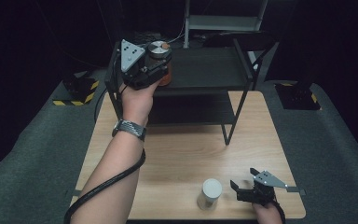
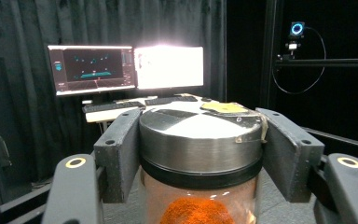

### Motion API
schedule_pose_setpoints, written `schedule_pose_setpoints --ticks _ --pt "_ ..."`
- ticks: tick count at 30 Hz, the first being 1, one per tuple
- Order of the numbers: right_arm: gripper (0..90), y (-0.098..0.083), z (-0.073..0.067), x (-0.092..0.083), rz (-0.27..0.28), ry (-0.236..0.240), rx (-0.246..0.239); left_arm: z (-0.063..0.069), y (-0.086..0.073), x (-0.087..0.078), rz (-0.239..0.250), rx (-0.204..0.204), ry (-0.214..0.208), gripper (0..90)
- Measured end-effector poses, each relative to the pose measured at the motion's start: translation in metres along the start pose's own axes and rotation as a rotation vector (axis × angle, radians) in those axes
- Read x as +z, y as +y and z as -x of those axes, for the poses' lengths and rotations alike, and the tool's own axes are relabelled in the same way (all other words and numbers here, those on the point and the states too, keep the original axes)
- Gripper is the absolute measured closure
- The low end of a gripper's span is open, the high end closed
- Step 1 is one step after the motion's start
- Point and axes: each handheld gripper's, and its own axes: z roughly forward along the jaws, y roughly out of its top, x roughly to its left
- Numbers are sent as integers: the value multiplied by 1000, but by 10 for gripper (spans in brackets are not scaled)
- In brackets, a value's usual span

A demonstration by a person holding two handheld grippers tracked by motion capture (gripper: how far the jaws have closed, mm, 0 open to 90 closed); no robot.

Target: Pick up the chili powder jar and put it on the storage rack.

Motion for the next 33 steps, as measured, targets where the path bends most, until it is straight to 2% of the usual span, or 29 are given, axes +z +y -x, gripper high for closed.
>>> schedule_pose_setpoints --ticks 27,33 --pt "6 0 -1 0 -2 -1 -2 -4 0 0 -13 17 -11 343" --pt "7 0 0 0 -1 0 1 -4 2 0 -21 8 -14 339"
